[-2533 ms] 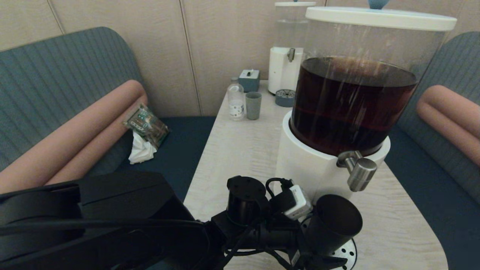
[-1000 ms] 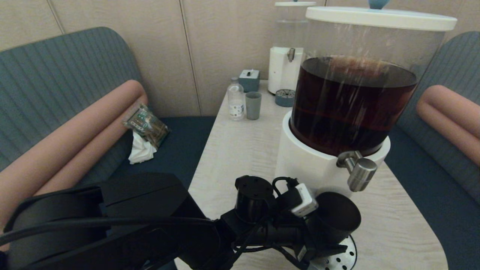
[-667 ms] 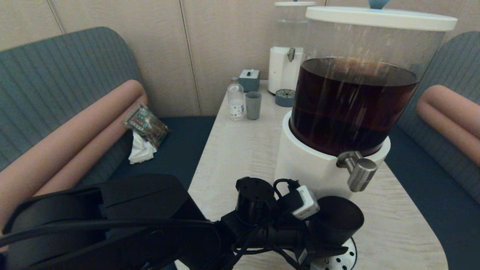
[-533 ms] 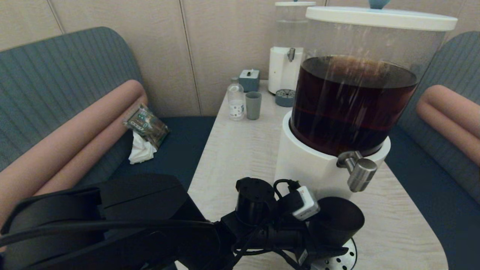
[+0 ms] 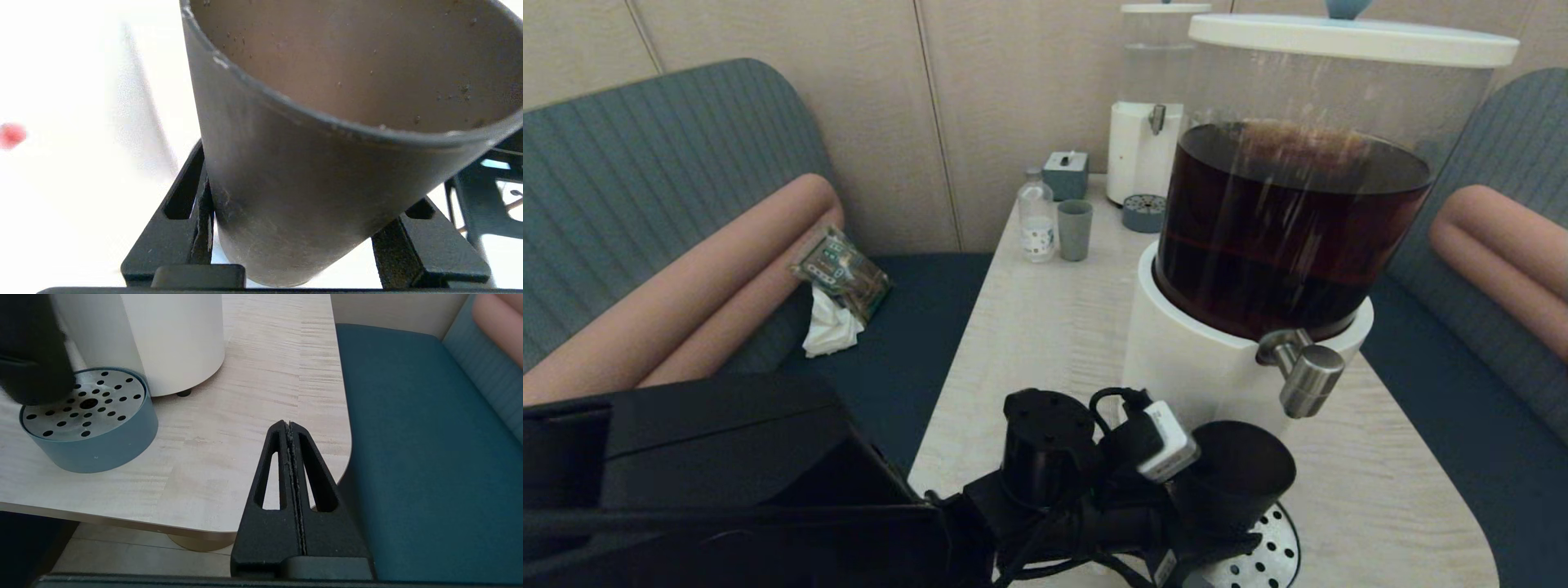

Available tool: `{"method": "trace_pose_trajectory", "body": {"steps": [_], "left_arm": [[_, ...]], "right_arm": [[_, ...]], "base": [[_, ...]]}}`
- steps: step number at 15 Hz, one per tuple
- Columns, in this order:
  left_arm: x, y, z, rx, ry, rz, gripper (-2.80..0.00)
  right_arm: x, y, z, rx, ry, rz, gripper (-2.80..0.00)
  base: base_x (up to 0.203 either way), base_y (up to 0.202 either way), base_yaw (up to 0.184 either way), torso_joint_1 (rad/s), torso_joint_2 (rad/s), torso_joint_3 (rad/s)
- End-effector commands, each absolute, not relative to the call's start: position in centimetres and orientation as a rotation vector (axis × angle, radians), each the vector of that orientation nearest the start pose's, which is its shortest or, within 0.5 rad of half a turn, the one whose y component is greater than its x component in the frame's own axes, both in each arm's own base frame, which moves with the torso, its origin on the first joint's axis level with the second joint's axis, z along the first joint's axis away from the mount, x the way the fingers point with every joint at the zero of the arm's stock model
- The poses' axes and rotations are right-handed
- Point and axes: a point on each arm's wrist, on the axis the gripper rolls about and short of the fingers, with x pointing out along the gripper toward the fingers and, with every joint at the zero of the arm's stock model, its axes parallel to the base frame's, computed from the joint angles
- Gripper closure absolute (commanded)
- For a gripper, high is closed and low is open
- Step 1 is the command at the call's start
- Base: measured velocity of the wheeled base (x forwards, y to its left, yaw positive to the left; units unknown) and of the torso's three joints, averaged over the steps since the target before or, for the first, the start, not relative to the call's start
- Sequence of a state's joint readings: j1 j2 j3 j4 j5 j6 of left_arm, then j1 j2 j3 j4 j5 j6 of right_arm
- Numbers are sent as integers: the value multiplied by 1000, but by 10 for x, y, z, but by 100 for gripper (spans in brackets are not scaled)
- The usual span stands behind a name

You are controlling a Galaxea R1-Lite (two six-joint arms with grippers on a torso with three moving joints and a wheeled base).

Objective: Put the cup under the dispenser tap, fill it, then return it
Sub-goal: Place the cup next to the water dispenser

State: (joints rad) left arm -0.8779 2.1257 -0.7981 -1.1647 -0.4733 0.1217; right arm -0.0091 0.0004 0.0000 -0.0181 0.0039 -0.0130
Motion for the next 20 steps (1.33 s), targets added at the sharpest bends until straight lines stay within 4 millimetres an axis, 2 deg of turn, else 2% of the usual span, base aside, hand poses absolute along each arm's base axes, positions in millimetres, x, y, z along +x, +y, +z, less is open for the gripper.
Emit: {"method": "trace_pose_trajectory", "body": {"steps": [1,7,10,14,18,20], "left_arm": [[217,-277,107,127,61,-1341,0],[189,-226,139,10,94,-1086,0],[193,-196,147,-44,100,-941,0],[226,-155,148,-55,84,-749,0],[284,-140,128,-50,47,-672,0],[311,-140,113,-48,35,-662,0]], "right_arm": [[-23,0,76,-14,-15,-5,0],[-22,0,76,-14,-14,-5,0],[-22,0,76,-14,-14,-5,0],[-22,0,76,-14,-14,-5,0],[-22,0,76,-14,-14,-5,0],[-22,0,76,-14,-14,-5,0]], "base": [[0,0,0,0,0,0],[0,0,0,0,0,0],[0,0,0,0,0,0],[0,0,0,0,0,0],[0,0,0,0,0,0],[0,0,0,0,0,0]]}}
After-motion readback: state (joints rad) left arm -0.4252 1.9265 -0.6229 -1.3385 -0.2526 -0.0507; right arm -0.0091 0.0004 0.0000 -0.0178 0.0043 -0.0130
